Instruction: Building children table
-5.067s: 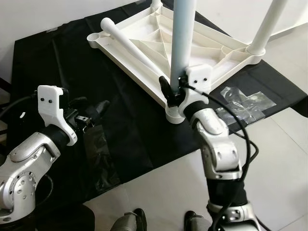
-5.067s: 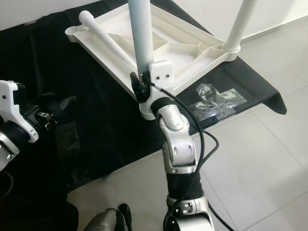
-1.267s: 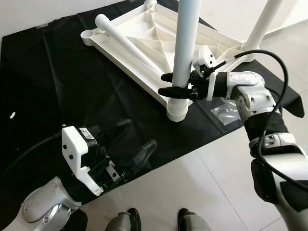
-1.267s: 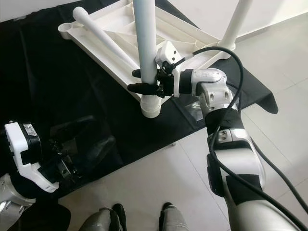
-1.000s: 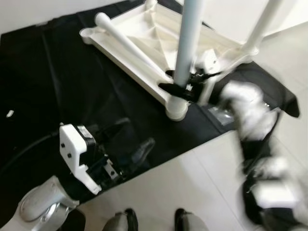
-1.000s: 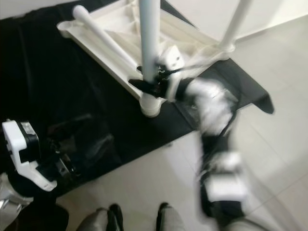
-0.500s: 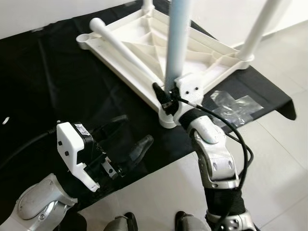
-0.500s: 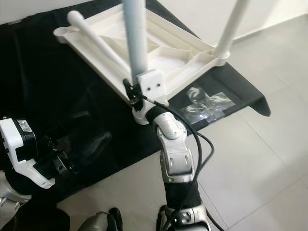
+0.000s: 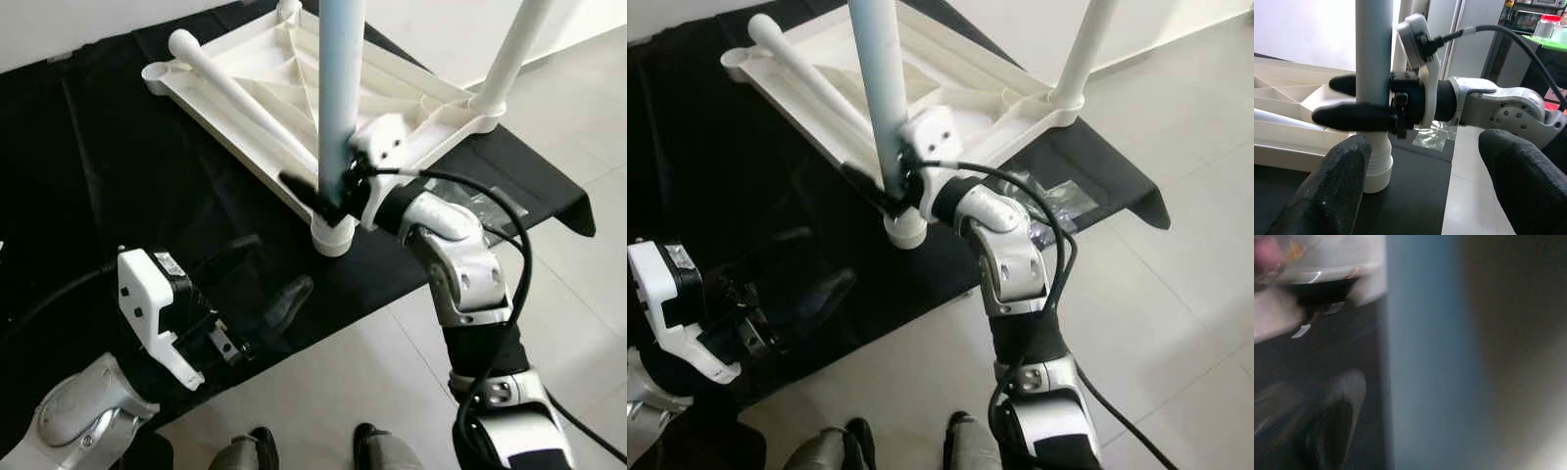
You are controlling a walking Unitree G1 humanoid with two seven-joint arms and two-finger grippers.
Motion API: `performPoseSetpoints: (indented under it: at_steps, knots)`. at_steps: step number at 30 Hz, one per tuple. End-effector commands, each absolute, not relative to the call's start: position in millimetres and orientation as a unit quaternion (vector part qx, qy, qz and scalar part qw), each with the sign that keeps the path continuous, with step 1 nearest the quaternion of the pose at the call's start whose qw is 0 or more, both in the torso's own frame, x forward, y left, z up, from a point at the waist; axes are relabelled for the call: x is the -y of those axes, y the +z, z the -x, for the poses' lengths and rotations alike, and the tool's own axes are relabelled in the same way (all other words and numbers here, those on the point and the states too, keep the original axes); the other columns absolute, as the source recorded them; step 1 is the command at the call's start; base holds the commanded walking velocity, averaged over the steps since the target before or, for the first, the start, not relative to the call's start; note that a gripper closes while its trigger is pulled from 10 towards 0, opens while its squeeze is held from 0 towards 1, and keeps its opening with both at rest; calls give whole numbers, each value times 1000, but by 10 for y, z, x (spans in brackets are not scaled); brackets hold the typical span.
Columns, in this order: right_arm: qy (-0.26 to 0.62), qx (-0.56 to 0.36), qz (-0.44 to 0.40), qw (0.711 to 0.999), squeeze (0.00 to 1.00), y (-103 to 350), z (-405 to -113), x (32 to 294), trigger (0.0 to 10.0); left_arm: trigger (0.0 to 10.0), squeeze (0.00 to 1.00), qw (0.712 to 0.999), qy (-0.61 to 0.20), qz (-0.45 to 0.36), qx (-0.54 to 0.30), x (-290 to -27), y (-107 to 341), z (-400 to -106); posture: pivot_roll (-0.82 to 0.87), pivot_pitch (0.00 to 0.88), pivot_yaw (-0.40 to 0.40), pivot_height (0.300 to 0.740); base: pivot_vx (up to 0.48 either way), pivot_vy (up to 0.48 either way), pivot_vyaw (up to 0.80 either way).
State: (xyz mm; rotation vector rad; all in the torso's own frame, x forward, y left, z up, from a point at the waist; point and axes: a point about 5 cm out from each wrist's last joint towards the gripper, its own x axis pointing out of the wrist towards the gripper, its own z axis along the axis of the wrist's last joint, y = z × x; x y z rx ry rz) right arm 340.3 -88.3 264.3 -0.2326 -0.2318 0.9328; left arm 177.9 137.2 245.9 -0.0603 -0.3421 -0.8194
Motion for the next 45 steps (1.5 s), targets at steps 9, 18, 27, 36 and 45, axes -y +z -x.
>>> performPoseSetpoints:
  at_steps: [9, 18, 27, 36, 45]
  knots:
    - [607, 94, 158, 773, 0, 2862, -3574, 998, 10000, 10000, 0, 904, -396, 21, 160, -1380, 2445, -1735, 58, 265, 30, 740, 0, 0, 0]
    - [640, 85, 150, 749, 0, 2952, -3634, 1049, 6863, 10000, 0, 905, -394, 18, 161, -1378, 2460, -1728, 54, 283, 12, 740, 0, 0, 0]
    - [662, 78, 143, 732, 0, 2983, -3655, 1103, 0, 10000, 0, 907, -390, 16, 161, -1386, 2462, -1714, 38, 284, 2, 740, 0, 0, 0]
    - [583, 105, 105, 799, 0, 2940, -3673, 1193, 0, 10000, 0, 908, -387, 13, 161, -1409, 2467, -1715, 26, 286, 2, 740, 0, 0, 0]
    - [192, 22, 18, 981, 0, 1979, -3069, 739, 0, 10000, 0, 909, -384, 15, 163, -1404, 2467, -1740, 19, 288, 7, 740, 0, 0, 0]
